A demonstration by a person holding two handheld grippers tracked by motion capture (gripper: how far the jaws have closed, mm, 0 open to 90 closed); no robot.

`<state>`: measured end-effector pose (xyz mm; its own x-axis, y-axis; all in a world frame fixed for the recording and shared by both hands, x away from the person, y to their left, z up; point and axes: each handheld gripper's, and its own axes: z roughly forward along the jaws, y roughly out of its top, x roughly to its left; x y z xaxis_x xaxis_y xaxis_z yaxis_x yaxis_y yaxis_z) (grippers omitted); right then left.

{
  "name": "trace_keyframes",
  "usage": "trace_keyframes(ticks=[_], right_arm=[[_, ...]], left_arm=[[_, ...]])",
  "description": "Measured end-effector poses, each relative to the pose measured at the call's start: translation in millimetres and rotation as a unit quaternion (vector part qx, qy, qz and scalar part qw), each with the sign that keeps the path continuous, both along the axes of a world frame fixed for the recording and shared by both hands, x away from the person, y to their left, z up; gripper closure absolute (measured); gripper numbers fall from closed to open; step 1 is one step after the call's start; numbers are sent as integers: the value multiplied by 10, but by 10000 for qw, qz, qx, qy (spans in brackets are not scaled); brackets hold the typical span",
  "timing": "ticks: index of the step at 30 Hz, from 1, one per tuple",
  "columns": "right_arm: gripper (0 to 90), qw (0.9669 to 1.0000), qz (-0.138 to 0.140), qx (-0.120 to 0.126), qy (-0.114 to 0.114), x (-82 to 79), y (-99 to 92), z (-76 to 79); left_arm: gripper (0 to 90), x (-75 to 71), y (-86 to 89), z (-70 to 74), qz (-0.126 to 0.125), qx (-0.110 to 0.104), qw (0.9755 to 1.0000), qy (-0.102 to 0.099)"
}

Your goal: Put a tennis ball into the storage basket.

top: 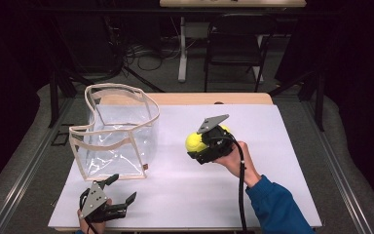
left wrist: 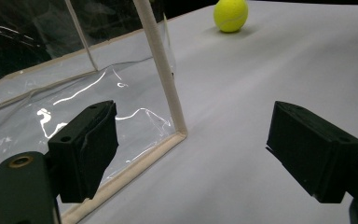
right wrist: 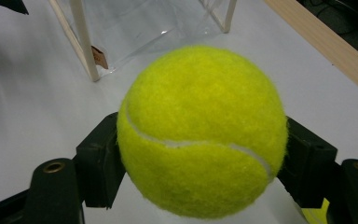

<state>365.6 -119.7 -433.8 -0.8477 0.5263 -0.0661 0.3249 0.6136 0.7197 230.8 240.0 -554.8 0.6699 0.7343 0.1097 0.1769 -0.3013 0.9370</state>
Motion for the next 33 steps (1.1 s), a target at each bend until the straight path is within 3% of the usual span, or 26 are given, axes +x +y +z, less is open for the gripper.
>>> trace_keyframes(ticks=[33], right_arm=[[261,9993,15,-339,-136,300,210,245]], left_arm=[[159,11,4,-4,-24,-8,10000,27]])
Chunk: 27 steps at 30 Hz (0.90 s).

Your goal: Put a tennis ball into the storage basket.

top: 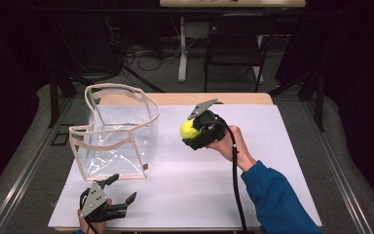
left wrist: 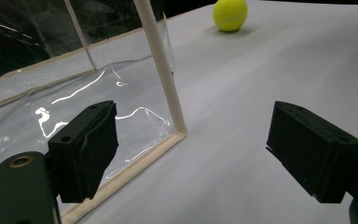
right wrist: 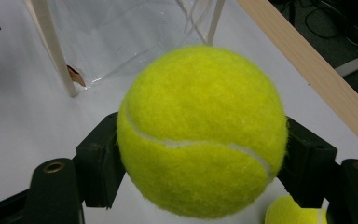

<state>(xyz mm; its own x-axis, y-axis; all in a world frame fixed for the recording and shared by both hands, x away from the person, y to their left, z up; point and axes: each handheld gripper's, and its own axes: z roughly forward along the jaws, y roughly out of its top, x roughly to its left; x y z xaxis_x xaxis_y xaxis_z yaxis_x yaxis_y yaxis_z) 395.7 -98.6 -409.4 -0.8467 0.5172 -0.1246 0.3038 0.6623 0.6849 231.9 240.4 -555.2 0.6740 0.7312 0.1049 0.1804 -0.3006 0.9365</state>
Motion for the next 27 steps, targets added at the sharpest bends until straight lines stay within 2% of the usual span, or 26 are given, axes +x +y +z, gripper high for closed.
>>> trace_keyframes(ticks=[7,27], right_arm=[[261,10000,56,-39,-14,62,76,59],[261,10000,-14,-52,-19,191,160,180]], left_arm=[[159,4,4,-2,-3,-4,10000,8],[159,3,4,-1,-24,-17,10000,22]])
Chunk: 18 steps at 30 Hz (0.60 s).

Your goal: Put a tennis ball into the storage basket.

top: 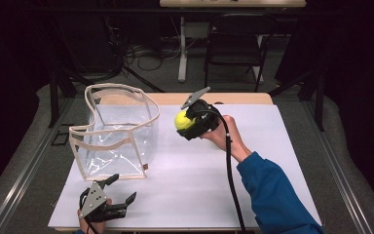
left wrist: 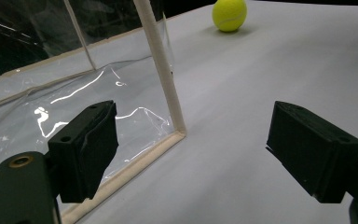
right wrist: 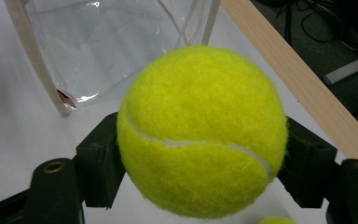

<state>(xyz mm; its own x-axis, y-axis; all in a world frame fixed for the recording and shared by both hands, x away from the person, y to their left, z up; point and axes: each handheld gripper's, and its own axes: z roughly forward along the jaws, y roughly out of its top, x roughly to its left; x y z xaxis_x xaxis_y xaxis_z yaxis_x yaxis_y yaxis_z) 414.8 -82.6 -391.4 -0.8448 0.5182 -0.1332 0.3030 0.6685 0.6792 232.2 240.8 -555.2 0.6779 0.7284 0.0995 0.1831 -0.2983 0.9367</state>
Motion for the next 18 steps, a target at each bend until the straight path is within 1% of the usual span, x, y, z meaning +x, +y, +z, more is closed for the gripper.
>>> trace_keyframes(ticks=[2,6,10,18], right_arm=[[261,10000,-13,-19,-16,4,10,30],[261,10000,2,16,-86,26,18,76],[261,10000,-28,42,-64,56,25,107],[261,10000,-27,8,-70,107,43,150]], left_arm=[[159,4,0,0,-7,15,10000,2],[159,6,6,-4,-1,6,10000,19],[159,0,1,-2,-7,7,10000,12],[159,4,2,-2,-4,-19,10000,-11]])
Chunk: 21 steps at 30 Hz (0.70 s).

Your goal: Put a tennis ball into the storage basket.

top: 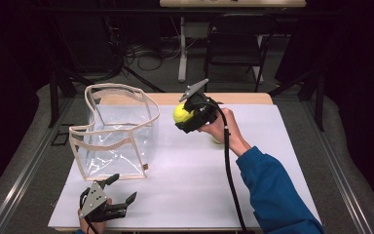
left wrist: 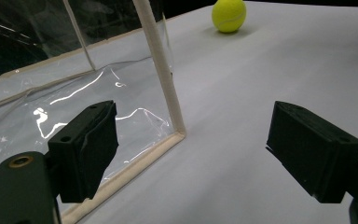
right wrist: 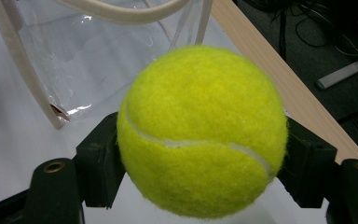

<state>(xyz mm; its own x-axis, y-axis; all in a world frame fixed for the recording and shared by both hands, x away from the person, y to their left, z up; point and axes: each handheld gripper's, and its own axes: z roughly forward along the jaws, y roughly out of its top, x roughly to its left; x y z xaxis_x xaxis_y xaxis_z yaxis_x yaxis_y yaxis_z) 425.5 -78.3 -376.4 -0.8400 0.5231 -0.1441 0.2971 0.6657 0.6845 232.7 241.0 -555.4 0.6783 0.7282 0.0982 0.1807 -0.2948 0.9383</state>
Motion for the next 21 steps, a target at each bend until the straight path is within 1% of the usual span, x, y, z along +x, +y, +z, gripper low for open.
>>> trace_keyframes(ticks=[6,11,14,17,21], right_arm=[[261,10000,-3,-31,-10,25,28,29],[262,10000,3,-19,-32,54,40,84],[261,10000,-22,9,-49,74,38,104],[261,10000,-38,41,-40,86,39,110],[262,10000,-32,10,-36,98,55,119]], left_arm=[[159,-2,-3,1,-13,8,10000,7],[159,4,2,-2,-16,14,10000,25],[159,-4,1,0,-11,-5,10000,4],[159,-5,-4,2,-15,-1,10000,2],[159,-1,-2,1,-10,8,10000,3]])
